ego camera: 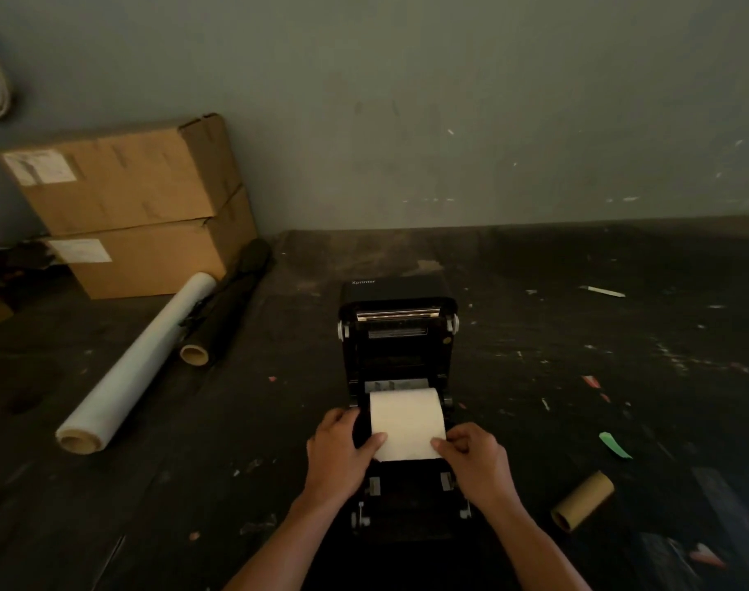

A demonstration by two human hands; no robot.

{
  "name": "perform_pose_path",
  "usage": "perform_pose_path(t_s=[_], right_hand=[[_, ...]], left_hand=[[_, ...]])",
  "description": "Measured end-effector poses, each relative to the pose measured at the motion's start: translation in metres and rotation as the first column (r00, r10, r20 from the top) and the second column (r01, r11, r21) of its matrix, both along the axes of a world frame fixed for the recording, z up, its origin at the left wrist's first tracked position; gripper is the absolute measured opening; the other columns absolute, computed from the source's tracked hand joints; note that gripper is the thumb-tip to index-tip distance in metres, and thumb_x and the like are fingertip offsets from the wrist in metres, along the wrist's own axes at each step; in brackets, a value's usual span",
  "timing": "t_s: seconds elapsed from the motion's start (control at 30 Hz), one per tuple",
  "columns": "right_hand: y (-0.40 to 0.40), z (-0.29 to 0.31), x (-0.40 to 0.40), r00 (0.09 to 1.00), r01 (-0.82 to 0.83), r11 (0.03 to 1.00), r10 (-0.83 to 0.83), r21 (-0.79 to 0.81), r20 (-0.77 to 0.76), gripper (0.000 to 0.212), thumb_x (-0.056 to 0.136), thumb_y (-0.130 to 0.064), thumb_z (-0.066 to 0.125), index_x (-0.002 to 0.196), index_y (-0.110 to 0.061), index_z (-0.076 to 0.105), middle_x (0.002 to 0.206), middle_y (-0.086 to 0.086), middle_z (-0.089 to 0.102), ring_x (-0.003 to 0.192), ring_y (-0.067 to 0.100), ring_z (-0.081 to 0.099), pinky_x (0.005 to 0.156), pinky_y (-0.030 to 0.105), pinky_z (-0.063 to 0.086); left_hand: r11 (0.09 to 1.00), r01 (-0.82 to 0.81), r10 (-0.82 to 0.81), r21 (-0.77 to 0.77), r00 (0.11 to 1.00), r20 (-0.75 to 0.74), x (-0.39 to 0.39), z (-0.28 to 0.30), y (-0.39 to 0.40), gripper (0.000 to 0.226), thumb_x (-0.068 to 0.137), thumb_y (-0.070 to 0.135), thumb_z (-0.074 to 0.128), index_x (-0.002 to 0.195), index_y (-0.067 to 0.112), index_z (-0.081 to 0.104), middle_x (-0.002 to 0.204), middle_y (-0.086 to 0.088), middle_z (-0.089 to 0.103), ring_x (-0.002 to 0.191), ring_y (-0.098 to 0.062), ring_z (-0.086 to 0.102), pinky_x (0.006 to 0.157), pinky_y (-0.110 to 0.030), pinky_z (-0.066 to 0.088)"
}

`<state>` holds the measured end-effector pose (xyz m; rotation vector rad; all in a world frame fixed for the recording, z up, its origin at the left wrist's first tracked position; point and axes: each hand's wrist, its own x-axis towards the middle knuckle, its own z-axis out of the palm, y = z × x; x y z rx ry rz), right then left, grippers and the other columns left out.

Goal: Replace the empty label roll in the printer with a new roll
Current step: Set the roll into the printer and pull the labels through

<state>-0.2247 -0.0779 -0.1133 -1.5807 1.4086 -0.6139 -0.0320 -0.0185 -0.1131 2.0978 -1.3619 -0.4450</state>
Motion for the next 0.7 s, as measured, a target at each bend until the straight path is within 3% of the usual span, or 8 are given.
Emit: perform_pose_path(t_s=[0.07, 0.13, 0.23, 0.37, 0.5, 0.7], right_hand=[[-0.001, 0.004, -0.001, 1.0, 0.011, 1.0, -0.012, 0.009, 0.029, 0.014, 0.084, -0.031, 0.068, 0.094, -0.028, 0.058, 0.088, -0.01, 0.065, 0.078, -0.001, 0.061, 0.059, 0.011, 0.042], [-0.002, 0.009, -0.002, 0.999, -0.012, 0.998, 0.01, 0.06, 0.045, 0.015, 0.085, -0.03, 0.067, 0.097, -0.023, 0.063, 0.092, -0.006, 0.067, 0.082, 0.002, 0.062, 0.065, 0.015, 0.046], [-0.002, 0.018, -0.005, 0.994, -0.053, 0.988, 0.038, 0.143, 0.103, 0.013, 0.086, -0.029, 0.065, 0.092, -0.019, 0.072, 0.09, -0.003, 0.069, 0.082, 0.008, 0.063, 0.067, 0.021, 0.045], [-0.003, 0.024, -0.011, 0.984, -0.04, 0.983, 0.008, 0.177, 0.179, 0.016, 0.085, -0.028, 0.068, 0.079, -0.015, 0.075, 0.072, -0.002, 0.066, 0.069, 0.011, 0.057, 0.063, 0.023, 0.043], [-0.004, 0.024, -0.015, 0.982, -0.072, 0.976, 0.033, 0.205, 0.187, 0.024, 0.085, -0.03, 0.067, 0.08, -0.007, 0.075, 0.07, 0.003, 0.063, 0.068, 0.015, 0.054, 0.07, 0.029, 0.045], [-0.003, 0.023, -0.019, 0.98, -0.133, 0.969, 0.096, 0.209, 0.176, 0.016, 0.086, -0.025, 0.065, 0.084, -0.013, 0.075, 0.076, 0.002, 0.066, 0.072, 0.013, 0.056, 0.07, 0.027, 0.044]], left_hand=[[0.996, -0.046, 0.043, -0.073, 0.999, -0.031, -0.003, 0.003, 0.002, 0.044, 0.083, 0.042, 0.069, 0.118, 0.018, 0.06, 0.113, 0.001, 0.056, 0.102, -0.013, 0.056, 0.09, -0.031, 0.047], [0.998, -0.037, 0.029, -0.054, 0.991, -0.132, -0.006, 0.009, 0.002, 0.028, 0.082, 0.039, 0.071, 0.102, 0.022, 0.061, 0.098, 0.004, 0.062, 0.084, -0.005, 0.058, 0.072, -0.02, 0.048], [0.999, -0.019, 0.031, 0.036, 0.94, -0.34, -0.008, 0.013, 0.003, 0.023, 0.083, 0.036, 0.071, 0.096, 0.021, 0.06, 0.09, 0.002, 0.066, 0.078, -0.007, 0.063, 0.065, -0.019, 0.05], [0.996, -0.027, 0.065, 0.084, 0.865, -0.498, -0.008, 0.013, 0.007, 0.016, 0.085, 0.03, 0.07, 0.093, 0.018, 0.063, 0.09, 0.0, 0.069, 0.062, -0.007, 0.064, 0.05, -0.016, 0.047], [0.992, -0.013, 0.095, 0.128, 0.748, -0.657, -0.008, 0.012, 0.012, 0.012, 0.086, 0.024, 0.069, 0.088, 0.011, 0.07, 0.074, 0.0, 0.068, 0.048, -0.004, 0.055, 0.044, -0.016, 0.042], [0.985, 0.028, 0.112, 0.169, 0.637, -0.763, -0.005, 0.019, 0.017, 0.012, 0.084, 0.025, 0.071, 0.08, 0.014, 0.07, 0.064, 0.003, 0.066, 0.045, -0.005, 0.049, 0.048, -0.018, 0.04]])
